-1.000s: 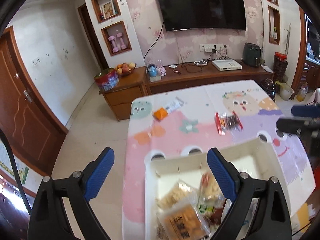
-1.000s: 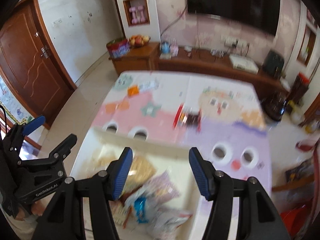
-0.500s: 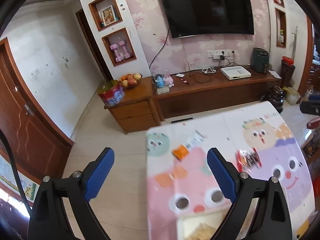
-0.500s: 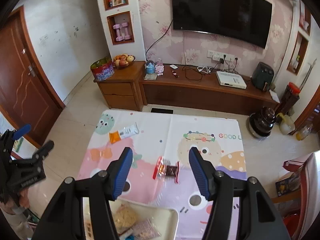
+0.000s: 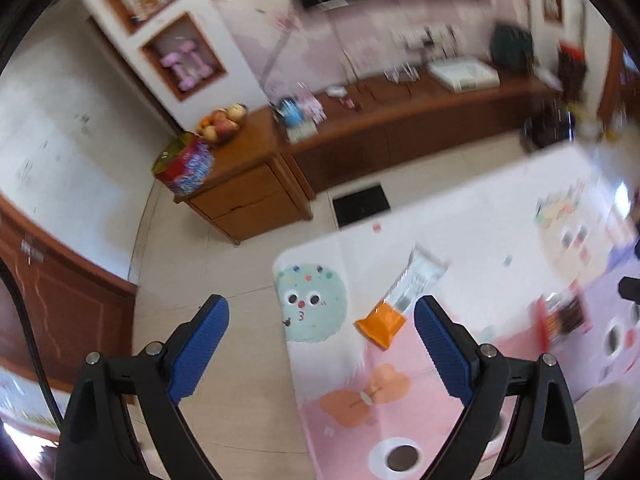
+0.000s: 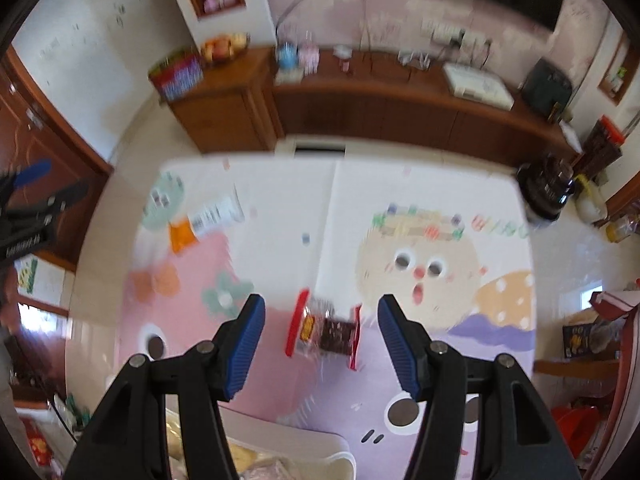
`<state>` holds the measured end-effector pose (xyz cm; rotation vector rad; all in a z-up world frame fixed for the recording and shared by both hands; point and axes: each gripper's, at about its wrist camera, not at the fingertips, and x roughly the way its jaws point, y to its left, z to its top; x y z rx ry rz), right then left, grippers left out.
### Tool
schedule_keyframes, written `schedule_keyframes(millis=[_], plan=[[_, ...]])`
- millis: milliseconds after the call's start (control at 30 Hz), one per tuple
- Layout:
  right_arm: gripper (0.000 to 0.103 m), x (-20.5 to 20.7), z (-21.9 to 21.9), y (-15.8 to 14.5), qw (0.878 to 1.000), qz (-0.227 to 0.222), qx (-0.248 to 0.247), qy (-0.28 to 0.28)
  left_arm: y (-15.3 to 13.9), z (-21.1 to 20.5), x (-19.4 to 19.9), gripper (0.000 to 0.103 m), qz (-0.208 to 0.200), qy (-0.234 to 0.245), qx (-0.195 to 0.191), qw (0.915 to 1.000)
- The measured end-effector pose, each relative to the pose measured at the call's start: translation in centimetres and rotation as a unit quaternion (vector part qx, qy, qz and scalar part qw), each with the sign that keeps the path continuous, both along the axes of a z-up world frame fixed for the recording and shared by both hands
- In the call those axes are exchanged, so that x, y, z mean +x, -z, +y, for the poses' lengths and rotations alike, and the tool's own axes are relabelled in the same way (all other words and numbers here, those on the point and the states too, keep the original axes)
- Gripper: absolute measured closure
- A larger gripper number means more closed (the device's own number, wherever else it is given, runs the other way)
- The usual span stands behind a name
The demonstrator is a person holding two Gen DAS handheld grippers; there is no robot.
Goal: Organize snacks
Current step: 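Grasp the white-and-orange bar with the left tool while the right grasps the red-edged dark packet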
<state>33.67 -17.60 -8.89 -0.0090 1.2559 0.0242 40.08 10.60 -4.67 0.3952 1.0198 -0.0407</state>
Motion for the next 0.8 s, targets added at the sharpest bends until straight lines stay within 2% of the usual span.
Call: schedule_keyframes(millis=[133,300,467,533,733,800], plan=[[0.044,0.5,-0.2,5.5,0.999,0.053,-0.011,-0.007,5.8,-2.2,1.7,0.01,0.04,0.037,0.037,0.9978],[0.044,0.4,-1.1,9.0,0.996,0.085,-0.002,0.005,10.8,-3.8,2.9,0.015,0.073,0.057,0.043,0.9948],[0.044,-0.5,-1.1,10.7,0.995,0.1,0.017,0.0,14.1,-4.0,4.6,0.024,0.103,0.053,0.011,0.9933],[0.044,-0.8,-1.0,11.0,0.995,0.101,0.022,-0.004,15.4,-3.9,5.1,0.024,0.113,0.046,-0.002,0.9925],[0.044,-1.5,-1.2,11.7,0.993,0.112,0.045,-0.005,17.9,-3.8,6.2,0.027,0.14,0.032,-0.035,0.989],[0.044,-1.6,-1.3,11.9,0.992,0.116,0.051,-0.002,18.1,-3.7,6.5,0.032,0.142,0.029,-0.053,0.988]])
